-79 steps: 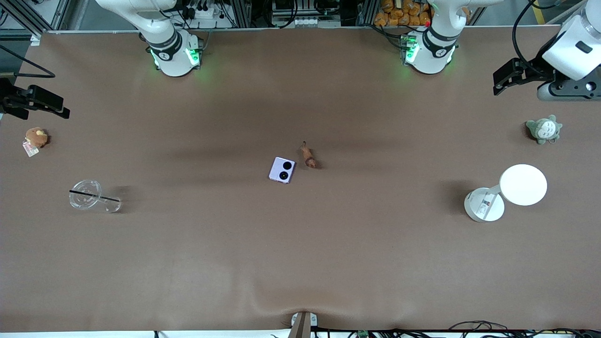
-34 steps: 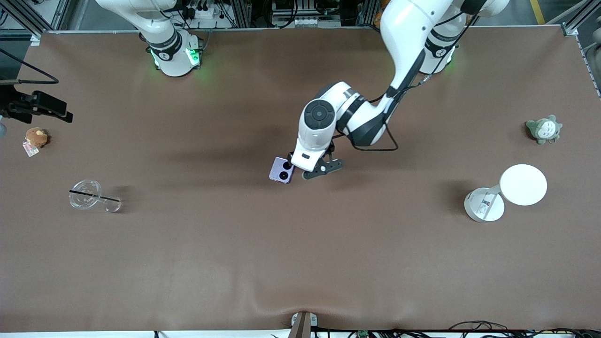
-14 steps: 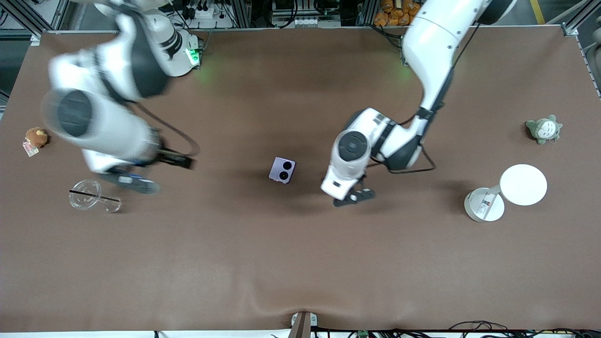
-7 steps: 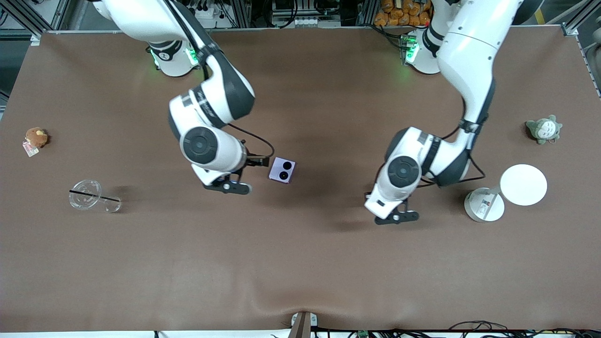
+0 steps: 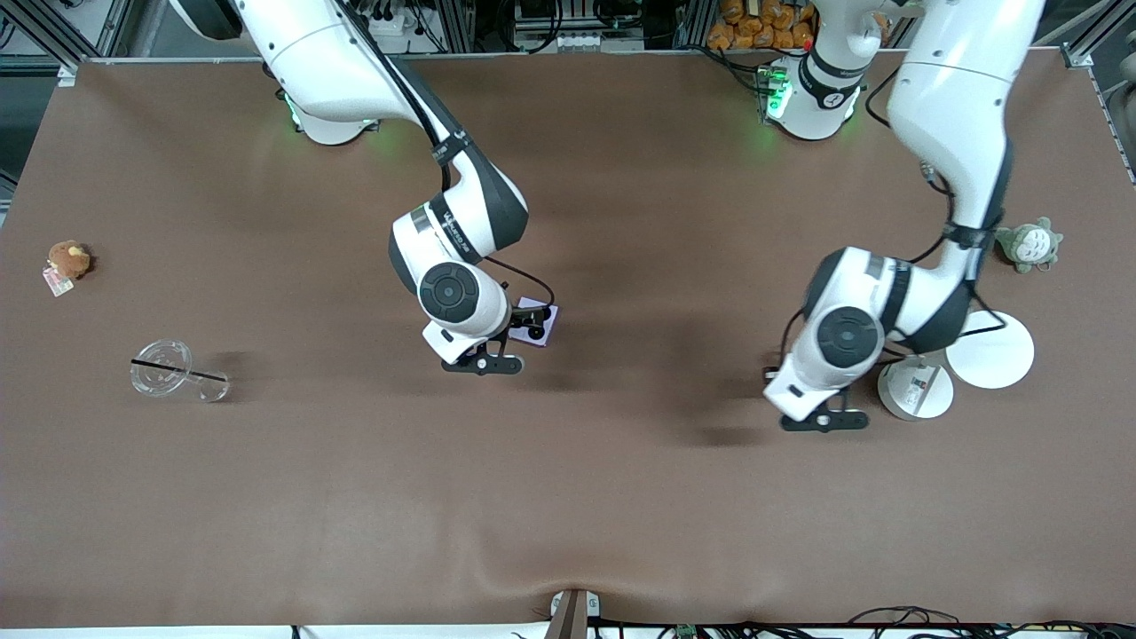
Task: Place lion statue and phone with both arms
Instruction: 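Carry the lion toward the white lamp while the right gripper grasps the phone, then set the lion beside the lamp while the right gripper lifts the phone, then retract the left gripper while the right gripper carries the phone toward the glass, then carry the white phone with the right gripper and lower it beside the glass cup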
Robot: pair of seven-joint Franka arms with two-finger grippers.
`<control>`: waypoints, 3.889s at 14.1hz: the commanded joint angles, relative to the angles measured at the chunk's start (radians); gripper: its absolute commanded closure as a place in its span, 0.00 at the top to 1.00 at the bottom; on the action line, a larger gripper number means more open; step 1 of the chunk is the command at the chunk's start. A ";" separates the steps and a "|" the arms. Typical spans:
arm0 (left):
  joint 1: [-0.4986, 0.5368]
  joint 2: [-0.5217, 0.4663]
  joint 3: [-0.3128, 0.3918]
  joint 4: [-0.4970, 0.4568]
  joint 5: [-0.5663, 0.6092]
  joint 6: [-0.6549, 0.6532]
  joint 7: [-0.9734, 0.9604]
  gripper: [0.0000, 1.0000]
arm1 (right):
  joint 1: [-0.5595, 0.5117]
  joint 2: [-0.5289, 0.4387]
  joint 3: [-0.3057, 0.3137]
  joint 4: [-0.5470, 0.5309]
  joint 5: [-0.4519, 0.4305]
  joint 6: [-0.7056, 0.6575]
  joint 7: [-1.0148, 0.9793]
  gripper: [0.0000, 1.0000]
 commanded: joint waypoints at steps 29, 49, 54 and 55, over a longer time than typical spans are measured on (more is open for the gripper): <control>0.186 -0.179 -0.113 0.000 -0.006 -0.128 0.201 1.00 | 0.108 0.164 -0.009 0.006 0.016 0.207 0.243 0.89; 0.213 -0.495 -0.133 0.320 -0.211 -0.612 0.214 1.00 | -0.127 -0.031 -0.017 0.006 0.016 0.034 0.080 0.23; 0.197 -0.582 -0.055 0.274 -0.297 -0.646 0.217 1.00 | -0.326 -0.044 -0.020 0.000 0.009 -0.023 -0.278 0.23; 0.187 -0.616 -0.034 0.242 -0.312 -0.646 0.222 1.00 | -0.367 -0.039 -0.020 0.000 0.007 -0.022 -0.327 0.23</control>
